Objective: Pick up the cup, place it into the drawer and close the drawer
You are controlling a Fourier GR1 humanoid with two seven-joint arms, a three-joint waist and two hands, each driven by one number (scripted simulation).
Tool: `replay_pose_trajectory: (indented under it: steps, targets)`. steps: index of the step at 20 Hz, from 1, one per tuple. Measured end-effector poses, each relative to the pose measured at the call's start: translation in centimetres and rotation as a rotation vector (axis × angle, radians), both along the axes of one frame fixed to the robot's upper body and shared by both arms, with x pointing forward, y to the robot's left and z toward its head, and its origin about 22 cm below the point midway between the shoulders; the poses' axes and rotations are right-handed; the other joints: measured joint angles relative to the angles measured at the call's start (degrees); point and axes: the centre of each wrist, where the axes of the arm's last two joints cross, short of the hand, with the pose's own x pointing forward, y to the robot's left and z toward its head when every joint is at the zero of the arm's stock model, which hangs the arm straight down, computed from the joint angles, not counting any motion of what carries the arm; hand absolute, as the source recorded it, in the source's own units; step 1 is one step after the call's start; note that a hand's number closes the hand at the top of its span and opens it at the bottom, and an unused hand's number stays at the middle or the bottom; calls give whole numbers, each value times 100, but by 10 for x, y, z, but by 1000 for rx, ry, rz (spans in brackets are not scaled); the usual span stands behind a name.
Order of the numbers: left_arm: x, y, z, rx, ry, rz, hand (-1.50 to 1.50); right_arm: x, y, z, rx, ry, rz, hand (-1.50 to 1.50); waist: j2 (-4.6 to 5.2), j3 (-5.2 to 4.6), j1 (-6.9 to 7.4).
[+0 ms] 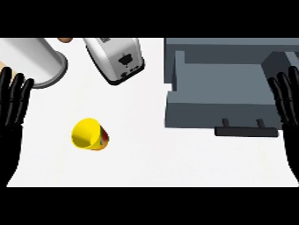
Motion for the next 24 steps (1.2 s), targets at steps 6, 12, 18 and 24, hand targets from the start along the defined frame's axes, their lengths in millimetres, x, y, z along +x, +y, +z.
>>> replay_pose_trajectory:
  steps: [6, 12, 18, 24]
  targets:
    - [-2, 13, 4, 4, 1, -198, -150, -2, -2, 7, 33, -13, -12, -150, -46, -61, -95]
    - [6, 27, -28, -169, 203, -284, -150, 7, -1, -8, 6, 123, 58, -150, -40, -76, -102]
    - [18, 48, -48, -196, 270, -277, -150, 25, -5, -11, -4, 151, 77, -150, -49, -76, -114]
    - [30, 61, -83, -175, 340, -240, -150, 41, -7, -4, -7, 145, 89, -150, -48, -76, -124]
